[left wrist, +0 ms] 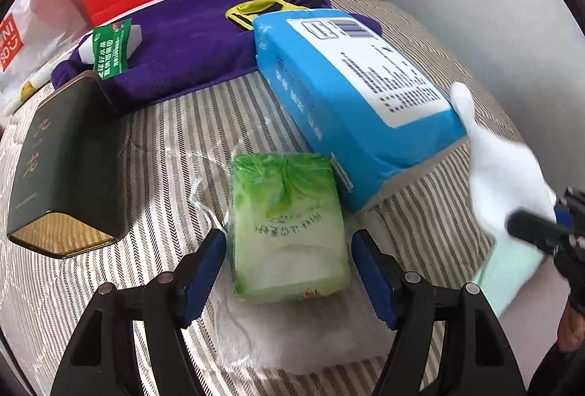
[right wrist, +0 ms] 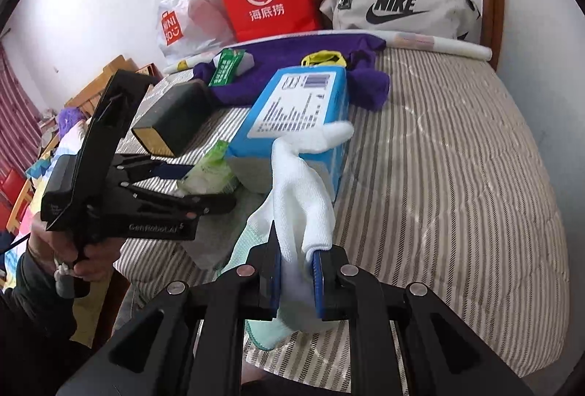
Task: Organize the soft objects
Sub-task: 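Lift the white cloth with the right gripper while the left grasps the green leaf-print tissue pack, then carry the cloth with the right gripper while the left carries the tissue pack over the towel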
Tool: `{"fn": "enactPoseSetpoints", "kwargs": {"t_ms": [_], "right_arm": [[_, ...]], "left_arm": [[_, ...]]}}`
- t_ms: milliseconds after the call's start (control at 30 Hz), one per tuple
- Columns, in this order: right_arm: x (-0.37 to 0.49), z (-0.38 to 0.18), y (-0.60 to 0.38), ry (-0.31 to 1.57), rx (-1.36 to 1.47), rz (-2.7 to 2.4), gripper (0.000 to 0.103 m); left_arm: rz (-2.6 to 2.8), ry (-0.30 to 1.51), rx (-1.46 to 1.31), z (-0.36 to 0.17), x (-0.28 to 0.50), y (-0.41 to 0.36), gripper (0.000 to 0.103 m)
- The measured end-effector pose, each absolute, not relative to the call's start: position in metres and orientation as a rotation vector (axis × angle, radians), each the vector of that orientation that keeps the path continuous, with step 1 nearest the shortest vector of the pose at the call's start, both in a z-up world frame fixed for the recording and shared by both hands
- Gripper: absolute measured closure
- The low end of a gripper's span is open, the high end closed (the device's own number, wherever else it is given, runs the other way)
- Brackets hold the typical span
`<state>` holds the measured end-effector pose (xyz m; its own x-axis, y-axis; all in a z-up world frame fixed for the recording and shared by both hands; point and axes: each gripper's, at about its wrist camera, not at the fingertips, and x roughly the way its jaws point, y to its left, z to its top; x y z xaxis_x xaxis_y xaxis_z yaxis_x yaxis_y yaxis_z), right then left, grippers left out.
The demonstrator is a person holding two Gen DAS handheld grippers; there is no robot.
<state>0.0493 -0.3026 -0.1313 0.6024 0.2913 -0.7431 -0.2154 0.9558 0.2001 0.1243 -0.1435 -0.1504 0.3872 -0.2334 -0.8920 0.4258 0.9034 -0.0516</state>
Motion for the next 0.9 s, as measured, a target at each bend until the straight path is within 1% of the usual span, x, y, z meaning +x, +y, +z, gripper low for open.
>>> {"fn": "enactPoseSetpoints", "kwargs": {"t_ms": [100, 367, 533, 900], "right_arm": [[0.044, -0.132, -0.299, 0.875, 0.092, 0.304, 0.089], [0.028, -0.125, -0.287, 0.862, 0.078, 0.317, 0.089], [0.019, -0.121, -0.279, 0.858, 0.076, 0.332, 0.089], [0.004, -0.099, -0.274, 0.819, 0.094, 0.323, 0.089]], "left_arm": [[-0.425, 1.074, 0.181, -0.148, 0.126, -0.141, 0.053], [-0.453, 1.047, 0.055, -0.127, 0.121, -0.113, 0.053], [-0.429, 1.007, 0.041, -0.111, 0.112, -0.092, 0.053], [-0.337, 0.964, -0.059, -0.093, 0.092, -0.025, 0.053]]}}
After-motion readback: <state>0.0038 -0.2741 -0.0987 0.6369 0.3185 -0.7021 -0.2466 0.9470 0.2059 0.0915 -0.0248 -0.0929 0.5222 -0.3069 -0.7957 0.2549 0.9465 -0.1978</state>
